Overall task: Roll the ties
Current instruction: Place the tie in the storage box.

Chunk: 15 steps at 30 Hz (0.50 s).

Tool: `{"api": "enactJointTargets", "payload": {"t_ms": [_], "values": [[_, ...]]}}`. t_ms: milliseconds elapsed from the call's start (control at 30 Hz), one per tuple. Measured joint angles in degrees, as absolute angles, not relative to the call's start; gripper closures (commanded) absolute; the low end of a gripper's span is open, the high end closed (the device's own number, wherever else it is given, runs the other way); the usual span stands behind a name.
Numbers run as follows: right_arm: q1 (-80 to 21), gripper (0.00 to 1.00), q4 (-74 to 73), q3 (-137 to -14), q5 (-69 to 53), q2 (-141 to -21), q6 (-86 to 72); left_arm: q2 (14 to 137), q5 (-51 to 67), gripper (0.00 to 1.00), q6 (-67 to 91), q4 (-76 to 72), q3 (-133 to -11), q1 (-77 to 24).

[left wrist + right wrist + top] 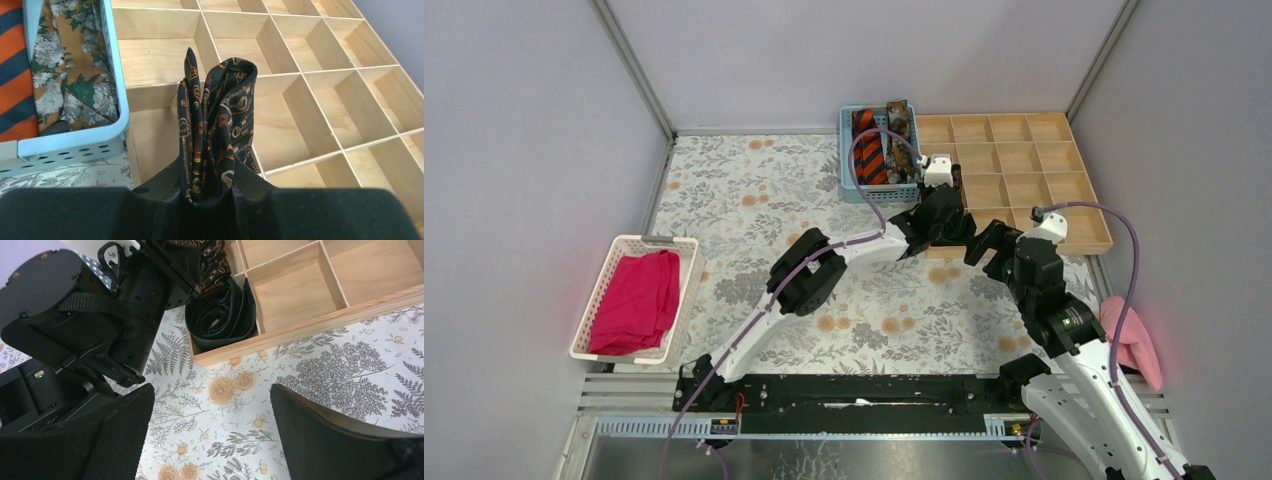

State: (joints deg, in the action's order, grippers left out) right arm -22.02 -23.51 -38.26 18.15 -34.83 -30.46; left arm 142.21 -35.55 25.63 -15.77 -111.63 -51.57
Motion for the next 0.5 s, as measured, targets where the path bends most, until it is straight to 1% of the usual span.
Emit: {"api": "enactJointTargets", "payload": {"t_ms": [133, 500], "values": [[-22.0, 0.07, -22.1, -38.3, 17.9, -36.3, -29.6, 144.5, -37.0, 1.0, 24.9, -14.2, -116.7, -50.9], [-22.0, 0.06, -18.5, -37.2, 17.0, -38.8, -28.3, 150.3, -36.9, 1.0, 24.3, -13.8, -122.6, -46.6]]}}
